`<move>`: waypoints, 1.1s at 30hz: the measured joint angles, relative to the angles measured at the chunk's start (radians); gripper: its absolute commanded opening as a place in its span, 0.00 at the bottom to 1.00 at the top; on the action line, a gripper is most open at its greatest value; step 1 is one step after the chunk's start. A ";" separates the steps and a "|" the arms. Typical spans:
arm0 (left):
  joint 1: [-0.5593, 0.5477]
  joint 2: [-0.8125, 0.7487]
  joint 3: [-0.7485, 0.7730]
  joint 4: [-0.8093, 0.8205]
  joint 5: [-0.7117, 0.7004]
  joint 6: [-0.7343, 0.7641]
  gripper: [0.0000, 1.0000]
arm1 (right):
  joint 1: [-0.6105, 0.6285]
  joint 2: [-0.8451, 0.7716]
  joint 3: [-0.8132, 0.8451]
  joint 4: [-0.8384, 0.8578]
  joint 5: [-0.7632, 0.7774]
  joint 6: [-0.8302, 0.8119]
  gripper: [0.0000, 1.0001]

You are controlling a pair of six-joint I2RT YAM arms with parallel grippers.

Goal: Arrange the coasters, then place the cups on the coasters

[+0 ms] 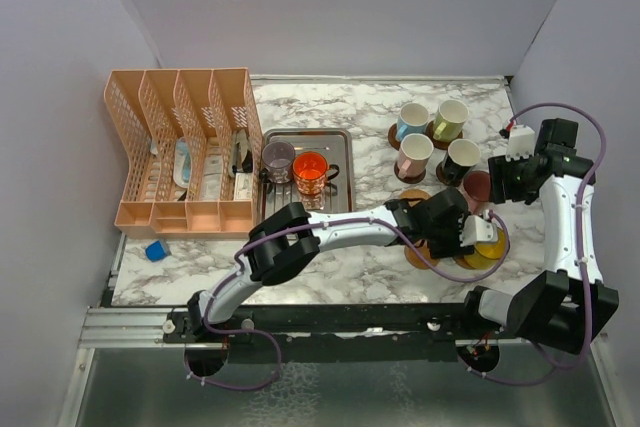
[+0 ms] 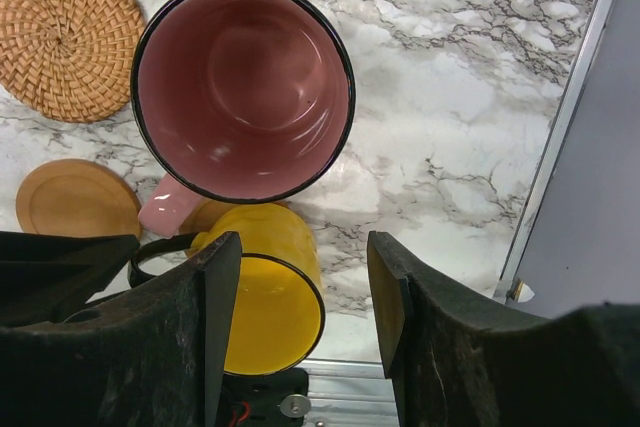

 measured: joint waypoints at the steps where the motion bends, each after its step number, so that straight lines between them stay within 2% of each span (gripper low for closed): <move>1: 0.000 0.005 0.003 0.002 0.008 0.000 0.50 | 0.000 0.002 0.000 0.000 0.000 0.001 0.54; 10: 0.000 0.063 0.072 0.003 0.043 0.017 0.48 | 0.000 0.013 0.000 0.000 0.000 0.006 0.54; 21: 0.000 0.090 0.090 0.002 0.060 0.015 0.27 | 0.000 0.013 -0.016 0.000 0.002 0.007 0.54; 33: -0.017 0.090 0.087 0.018 0.011 -0.021 0.12 | 0.000 0.013 -0.045 0.008 0.005 0.007 0.53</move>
